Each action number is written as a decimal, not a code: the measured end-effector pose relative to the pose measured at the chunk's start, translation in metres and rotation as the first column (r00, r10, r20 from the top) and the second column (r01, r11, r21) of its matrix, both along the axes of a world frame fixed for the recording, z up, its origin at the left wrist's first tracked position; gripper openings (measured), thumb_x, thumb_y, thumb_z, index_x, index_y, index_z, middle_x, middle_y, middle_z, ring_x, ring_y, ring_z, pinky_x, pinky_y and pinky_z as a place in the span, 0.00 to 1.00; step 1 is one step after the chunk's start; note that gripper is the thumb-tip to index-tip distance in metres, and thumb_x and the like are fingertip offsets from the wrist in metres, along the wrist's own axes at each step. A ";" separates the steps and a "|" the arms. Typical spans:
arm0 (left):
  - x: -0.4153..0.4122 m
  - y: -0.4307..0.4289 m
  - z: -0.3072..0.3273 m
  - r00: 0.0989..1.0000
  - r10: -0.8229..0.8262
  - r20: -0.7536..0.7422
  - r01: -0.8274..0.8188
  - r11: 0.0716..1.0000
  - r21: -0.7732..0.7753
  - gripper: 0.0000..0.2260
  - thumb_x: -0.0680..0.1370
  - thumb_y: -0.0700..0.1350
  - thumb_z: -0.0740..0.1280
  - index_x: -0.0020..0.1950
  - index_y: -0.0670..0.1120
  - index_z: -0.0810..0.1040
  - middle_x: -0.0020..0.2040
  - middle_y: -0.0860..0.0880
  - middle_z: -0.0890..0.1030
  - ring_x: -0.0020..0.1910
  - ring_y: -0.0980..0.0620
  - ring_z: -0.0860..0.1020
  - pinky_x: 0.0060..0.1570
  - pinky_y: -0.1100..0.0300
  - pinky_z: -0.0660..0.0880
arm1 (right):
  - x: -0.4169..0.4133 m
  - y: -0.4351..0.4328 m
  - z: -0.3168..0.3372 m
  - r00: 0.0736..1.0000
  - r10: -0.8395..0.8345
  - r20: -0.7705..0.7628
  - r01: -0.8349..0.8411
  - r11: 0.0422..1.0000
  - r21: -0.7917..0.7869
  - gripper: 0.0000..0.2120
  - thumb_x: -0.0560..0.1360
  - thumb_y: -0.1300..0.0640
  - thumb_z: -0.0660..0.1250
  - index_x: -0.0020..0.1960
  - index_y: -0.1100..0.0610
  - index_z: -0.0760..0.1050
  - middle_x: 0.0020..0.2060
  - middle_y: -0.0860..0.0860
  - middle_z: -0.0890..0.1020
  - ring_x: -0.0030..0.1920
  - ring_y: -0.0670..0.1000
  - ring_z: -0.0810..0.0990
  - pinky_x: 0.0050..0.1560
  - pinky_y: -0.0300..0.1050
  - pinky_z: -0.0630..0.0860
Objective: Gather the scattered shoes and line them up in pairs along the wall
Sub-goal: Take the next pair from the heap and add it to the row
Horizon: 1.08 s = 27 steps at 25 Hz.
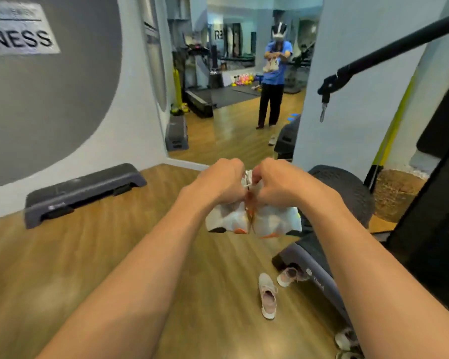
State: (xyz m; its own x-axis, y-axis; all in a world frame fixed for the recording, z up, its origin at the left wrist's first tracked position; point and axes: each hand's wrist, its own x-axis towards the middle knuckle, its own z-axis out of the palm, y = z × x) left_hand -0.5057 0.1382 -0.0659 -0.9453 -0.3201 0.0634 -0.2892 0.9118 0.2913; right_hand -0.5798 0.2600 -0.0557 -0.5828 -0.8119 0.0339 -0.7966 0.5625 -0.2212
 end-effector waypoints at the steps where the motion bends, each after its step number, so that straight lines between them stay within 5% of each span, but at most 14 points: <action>1: 0.033 -0.008 0.018 0.998 0.057 -0.032 -0.058 0.998 -0.032 0.12 0.68 0.50 0.71 0.32 0.48 0.70 0.31 0.48 0.73 0.36 0.43 0.75 0.29 0.56 0.67 | 0.024 -0.014 0.016 0.997 0.079 -0.026 -0.080 0.996 -0.047 0.10 0.65 0.52 0.72 0.45 0.53 0.79 0.37 0.52 0.81 0.39 0.56 0.79 0.36 0.48 0.77; 6: 0.215 -0.052 0.072 0.924 0.356 -0.138 -0.369 0.925 -0.088 0.09 0.69 0.48 0.70 0.45 0.46 0.79 0.39 0.48 0.77 0.42 0.43 0.77 0.39 0.53 0.75 | 0.167 -0.089 0.068 0.898 0.434 -0.072 -0.440 0.888 -0.131 0.11 0.66 0.52 0.72 0.49 0.45 0.80 0.38 0.46 0.76 0.44 0.53 0.76 0.42 0.45 0.74; 10: 0.395 -0.077 0.086 0.797 0.583 -0.157 -0.602 0.788 -0.129 0.08 0.70 0.49 0.69 0.36 0.48 0.73 0.36 0.48 0.76 0.38 0.44 0.75 0.37 0.54 0.74 | 0.328 -0.148 0.085 0.729 0.681 -0.071 -0.684 0.720 -0.117 0.13 0.66 0.51 0.73 0.50 0.46 0.80 0.43 0.47 0.80 0.46 0.51 0.78 0.48 0.48 0.78; 13: 0.532 -0.084 0.082 0.661 0.734 -0.154 -0.750 0.649 -0.127 0.11 0.69 0.49 0.69 0.32 0.50 0.68 0.32 0.49 0.71 0.38 0.43 0.74 0.34 0.55 0.69 | 0.460 -0.181 0.083 0.597 0.801 -0.029 -0.798 0.591 -0.119 0.14 0.64 0.51 0.76 0.49 0.45 0.80 0.42 0.45 0.80 0.45 0.49 0.78 0.44 0.46 0.78; 19: 0.784 -0.069 0.066 0.320 0.936 -0.145 -0.947 0.313 -0.071 0.09 0.71 0.49 0.68 0.48 0.47 0.78 0.40 0.48 0.75 0.44 0.43 0.76 0.35 0.56 0.70 | 0.713 -0.218 0.067 0.260 0.966 0.003 -0.955 0.258 -0.148 0.09 0.68 0.53 0.72 0.47 0.48 0.79 0.43 0.49 0.81 0.46 0.53 0.78 0.42 0.48 0.78; 27: 1.052 -0.044 0.010 -0.138 0.985 -0.099 -0.987 -0.145 -0.069 0.09 0.70 0.50 0.69 0.46 0.47 0.78 0.42 0.48 0.76 0.42 0.44 0.75 0.35 0.55 0.67 | 1.011 -0.262 0.005 -0.162 0.983 0.083 -0.978 -0.149 -0.147 0.05 0.68 0.50 0.69 0.41 0.41 0.75 0.42 0.47 0.78 0.45 0.52 0.77 0.42 0.48 0.75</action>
State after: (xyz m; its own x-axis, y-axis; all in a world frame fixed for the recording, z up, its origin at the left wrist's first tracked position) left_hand 0.5461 0.0942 -0.0558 0.4412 -0.8795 0.1783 -0.8840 -0.3917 0.2553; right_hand 0.4310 -0.0023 -0.0504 0.8841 -0.4555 0.1041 -0.3917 -0.8439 -0.3667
